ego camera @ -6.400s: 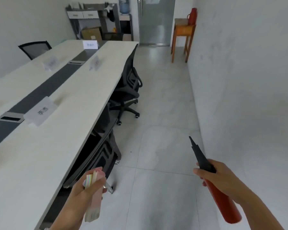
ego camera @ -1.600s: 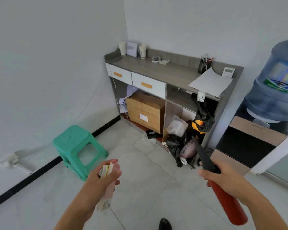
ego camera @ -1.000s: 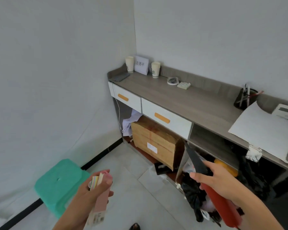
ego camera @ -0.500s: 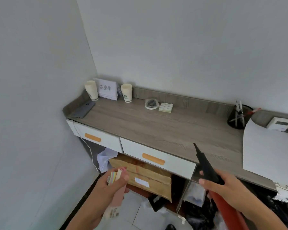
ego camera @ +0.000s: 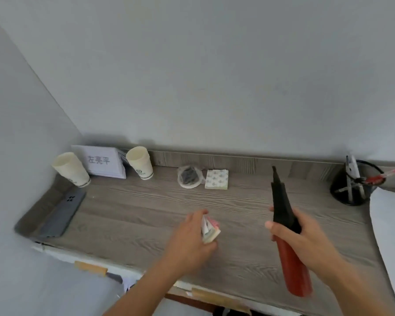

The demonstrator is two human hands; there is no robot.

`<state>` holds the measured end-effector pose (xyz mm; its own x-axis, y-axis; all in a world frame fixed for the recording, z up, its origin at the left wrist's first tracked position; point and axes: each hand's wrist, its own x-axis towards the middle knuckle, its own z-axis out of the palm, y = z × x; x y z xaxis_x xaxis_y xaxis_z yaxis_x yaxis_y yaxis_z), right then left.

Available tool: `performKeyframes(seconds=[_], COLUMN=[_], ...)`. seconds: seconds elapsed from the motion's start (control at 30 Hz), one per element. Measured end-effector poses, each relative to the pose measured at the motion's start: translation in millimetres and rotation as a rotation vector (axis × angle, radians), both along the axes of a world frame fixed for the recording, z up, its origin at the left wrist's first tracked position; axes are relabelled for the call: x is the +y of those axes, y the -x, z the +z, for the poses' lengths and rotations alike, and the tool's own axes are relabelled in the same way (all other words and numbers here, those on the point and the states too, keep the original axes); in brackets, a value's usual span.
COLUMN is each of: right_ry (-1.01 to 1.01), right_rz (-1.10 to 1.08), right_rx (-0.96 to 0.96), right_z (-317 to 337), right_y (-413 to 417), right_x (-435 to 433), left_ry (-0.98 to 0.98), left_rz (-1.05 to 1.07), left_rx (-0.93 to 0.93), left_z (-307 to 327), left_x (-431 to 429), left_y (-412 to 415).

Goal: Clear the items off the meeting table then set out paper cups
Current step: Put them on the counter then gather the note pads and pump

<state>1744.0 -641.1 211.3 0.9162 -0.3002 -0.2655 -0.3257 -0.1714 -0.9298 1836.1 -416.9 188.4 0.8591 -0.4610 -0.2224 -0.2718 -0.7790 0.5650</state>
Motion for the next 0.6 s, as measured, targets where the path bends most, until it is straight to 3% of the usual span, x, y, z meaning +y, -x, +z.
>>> performKeyframes(seconds=[0.13, 0.27, 0.47, 0.6], right_ry=[0.005, 0.001, 0.127, 0.142], right_rz=[-0.118, -0.268, -0.343, -0.339], right_rx=[0.013, -0.012, -0.131, -0.198], right_z=[-9, -11, 10, 3], right_y=[-20, -30, -87, -150], right_x=[-11, -19, -12, -12], left_ry=[-0.305, -0.448, -0.444, -0.309], left_rz=[-0.301, -0.555, -0.842, -0.823], left_rx=[-0.276, -0.471, -0.568, -0.671], left_z=[-18, -31, -56, -64], left_x=[-40, -81, -96, -82], left_y=[-86, -153, -211, -218])
